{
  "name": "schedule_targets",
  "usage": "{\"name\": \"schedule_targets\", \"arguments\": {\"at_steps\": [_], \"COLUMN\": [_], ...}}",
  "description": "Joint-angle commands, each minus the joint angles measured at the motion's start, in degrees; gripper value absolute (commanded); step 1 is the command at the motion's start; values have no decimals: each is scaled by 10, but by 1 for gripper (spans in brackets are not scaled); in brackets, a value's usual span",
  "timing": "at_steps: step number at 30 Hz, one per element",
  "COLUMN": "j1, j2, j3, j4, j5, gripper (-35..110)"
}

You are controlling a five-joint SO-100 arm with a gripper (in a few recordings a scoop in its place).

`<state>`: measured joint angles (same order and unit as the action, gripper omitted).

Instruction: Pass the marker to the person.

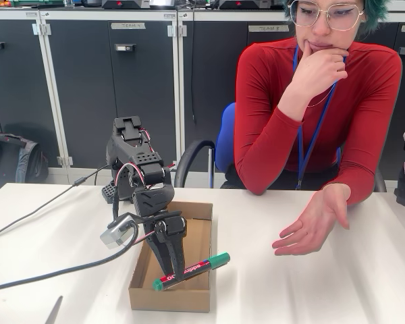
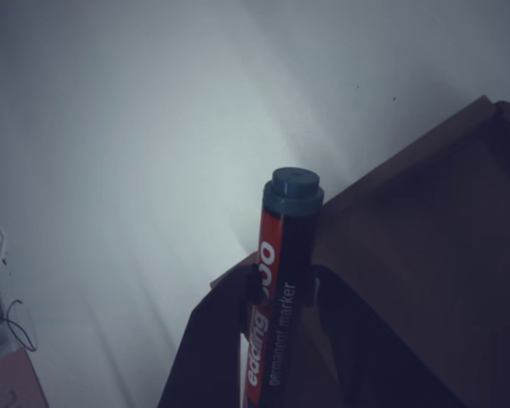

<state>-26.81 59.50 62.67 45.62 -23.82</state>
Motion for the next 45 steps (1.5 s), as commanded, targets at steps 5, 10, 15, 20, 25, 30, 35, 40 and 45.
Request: {"name": "schedule_targets", "arguments": {"at_steps": [5,10,15,20,25,30,35,40,45], "j1": [5,9,-4,-17,-30,-48,-77,-113,-149], "j2": [84,97,107,112,111,112,115,112,100], "j3": [-5,-12,-37,-67,-77,-84,-94,-123,-145], "j4": [-7,-11,-5,-6,-44,-66,-94,-105,-131], "j5": [-21,-28,-25,-33,-69,-101,-130,-150,-178], "gripper": [-5,-5,-5,-5,-5,-5,-5,-5,-5]}}
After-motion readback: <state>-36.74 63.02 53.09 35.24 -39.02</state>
